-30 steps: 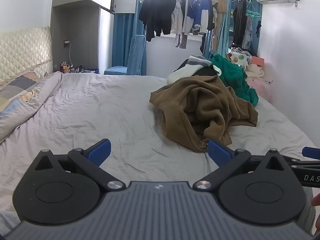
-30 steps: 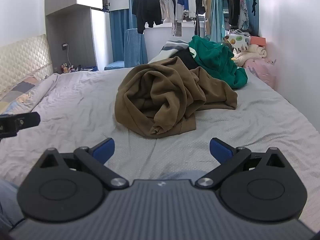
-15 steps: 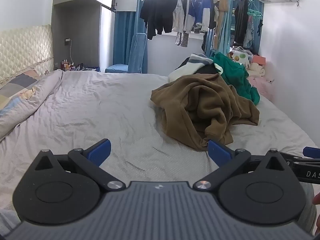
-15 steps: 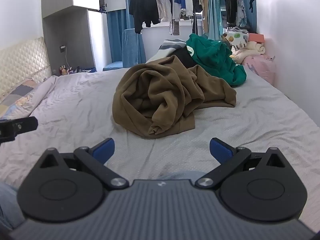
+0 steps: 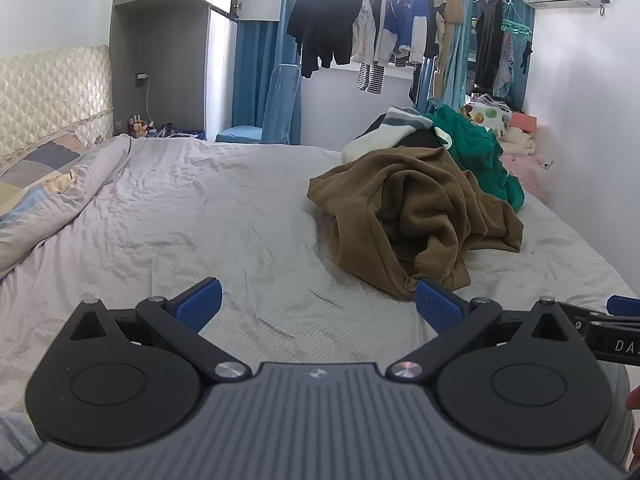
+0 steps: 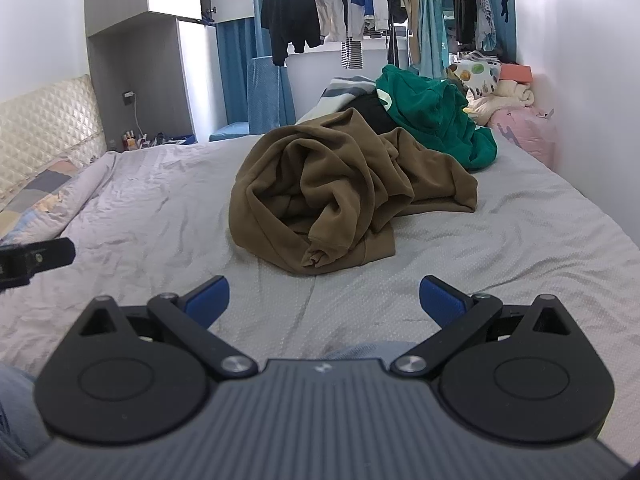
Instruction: Fold large clothes
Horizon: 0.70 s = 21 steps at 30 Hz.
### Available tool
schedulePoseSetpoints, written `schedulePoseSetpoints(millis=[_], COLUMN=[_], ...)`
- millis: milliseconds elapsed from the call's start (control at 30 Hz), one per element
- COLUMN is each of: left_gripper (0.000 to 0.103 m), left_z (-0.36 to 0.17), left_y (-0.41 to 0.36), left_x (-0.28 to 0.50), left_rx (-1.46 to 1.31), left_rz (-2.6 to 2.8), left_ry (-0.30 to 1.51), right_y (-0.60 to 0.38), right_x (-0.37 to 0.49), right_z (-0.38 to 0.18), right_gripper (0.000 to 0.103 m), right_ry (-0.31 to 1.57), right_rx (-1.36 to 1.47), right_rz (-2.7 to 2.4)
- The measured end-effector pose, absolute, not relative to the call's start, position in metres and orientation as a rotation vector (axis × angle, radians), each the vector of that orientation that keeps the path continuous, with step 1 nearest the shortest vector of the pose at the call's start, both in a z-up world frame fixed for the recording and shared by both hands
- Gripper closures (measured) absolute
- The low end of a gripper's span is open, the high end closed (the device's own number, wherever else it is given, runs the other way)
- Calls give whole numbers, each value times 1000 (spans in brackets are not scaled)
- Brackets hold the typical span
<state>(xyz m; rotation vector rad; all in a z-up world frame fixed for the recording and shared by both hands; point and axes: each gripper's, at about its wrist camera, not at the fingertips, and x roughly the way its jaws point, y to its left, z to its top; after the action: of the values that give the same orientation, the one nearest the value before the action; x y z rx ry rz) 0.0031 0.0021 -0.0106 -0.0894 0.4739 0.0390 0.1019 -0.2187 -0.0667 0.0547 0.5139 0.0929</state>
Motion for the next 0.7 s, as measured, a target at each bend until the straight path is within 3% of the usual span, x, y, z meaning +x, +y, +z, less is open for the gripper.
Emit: schedulePoseSetpoints(millis=[700], left_gripper=[0], left_z=[1], left_y=[7], left_x=[-8], left_rx=[-117], left_rz=[39], left_ry=[464], right_y=[-220], right_x=[100], right_z=[-65], right_gripper=[0], right_ry=[509], right_rx=[54], right_rz=[95])
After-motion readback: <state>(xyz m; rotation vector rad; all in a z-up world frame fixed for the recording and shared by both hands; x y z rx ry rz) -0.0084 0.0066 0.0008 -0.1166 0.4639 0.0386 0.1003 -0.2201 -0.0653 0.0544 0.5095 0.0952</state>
